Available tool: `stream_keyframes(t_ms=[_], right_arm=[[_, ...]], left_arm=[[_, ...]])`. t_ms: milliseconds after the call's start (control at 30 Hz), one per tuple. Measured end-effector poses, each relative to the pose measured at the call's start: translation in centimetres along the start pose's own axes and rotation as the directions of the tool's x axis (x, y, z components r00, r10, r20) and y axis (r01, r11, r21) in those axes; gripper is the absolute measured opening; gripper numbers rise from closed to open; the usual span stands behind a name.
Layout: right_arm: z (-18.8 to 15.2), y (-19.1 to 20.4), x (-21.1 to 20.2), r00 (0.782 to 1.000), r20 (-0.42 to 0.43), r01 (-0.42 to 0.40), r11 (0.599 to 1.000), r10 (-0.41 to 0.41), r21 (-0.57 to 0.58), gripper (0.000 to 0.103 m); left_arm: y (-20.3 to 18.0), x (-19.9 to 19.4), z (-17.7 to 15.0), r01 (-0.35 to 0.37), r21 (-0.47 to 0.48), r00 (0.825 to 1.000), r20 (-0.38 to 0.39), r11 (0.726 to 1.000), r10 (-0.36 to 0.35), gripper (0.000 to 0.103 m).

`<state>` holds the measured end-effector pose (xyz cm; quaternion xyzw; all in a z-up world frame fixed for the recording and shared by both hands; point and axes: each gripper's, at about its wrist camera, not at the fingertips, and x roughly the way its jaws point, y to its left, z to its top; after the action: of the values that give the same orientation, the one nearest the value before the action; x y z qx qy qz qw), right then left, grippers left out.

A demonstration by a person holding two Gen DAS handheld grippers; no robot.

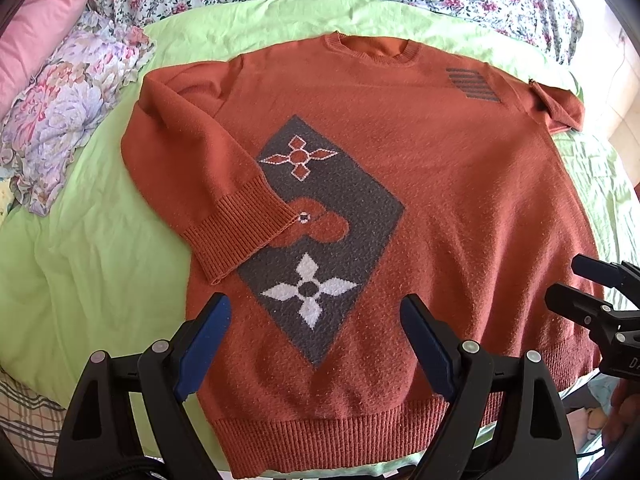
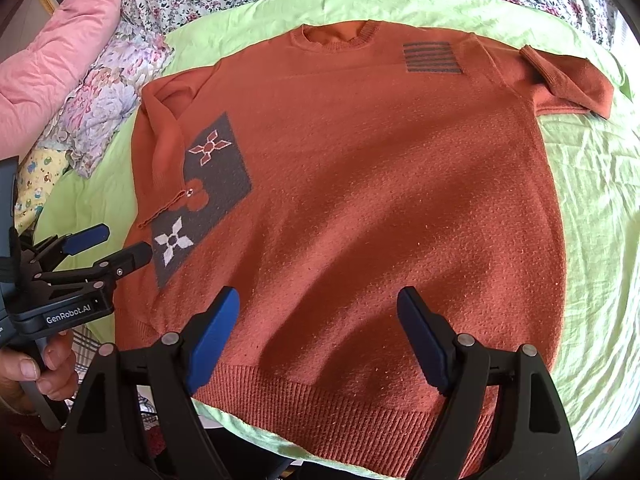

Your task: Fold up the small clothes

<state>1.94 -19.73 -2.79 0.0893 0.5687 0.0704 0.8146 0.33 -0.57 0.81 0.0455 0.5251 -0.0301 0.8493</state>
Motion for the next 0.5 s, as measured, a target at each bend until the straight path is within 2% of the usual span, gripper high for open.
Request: stream_keyframes(t_ms=[500], right_arm=[[0.24, -0.39, -0.39, 1.000, 0.014, -0.001, 1.000, 0.001, 0.013, 0.081]], left_arm=[[-0.32, 0.00, 0.07, 0.001, 0.001, 1.000, 0.005, 1.000, -0.002, 0.087]])
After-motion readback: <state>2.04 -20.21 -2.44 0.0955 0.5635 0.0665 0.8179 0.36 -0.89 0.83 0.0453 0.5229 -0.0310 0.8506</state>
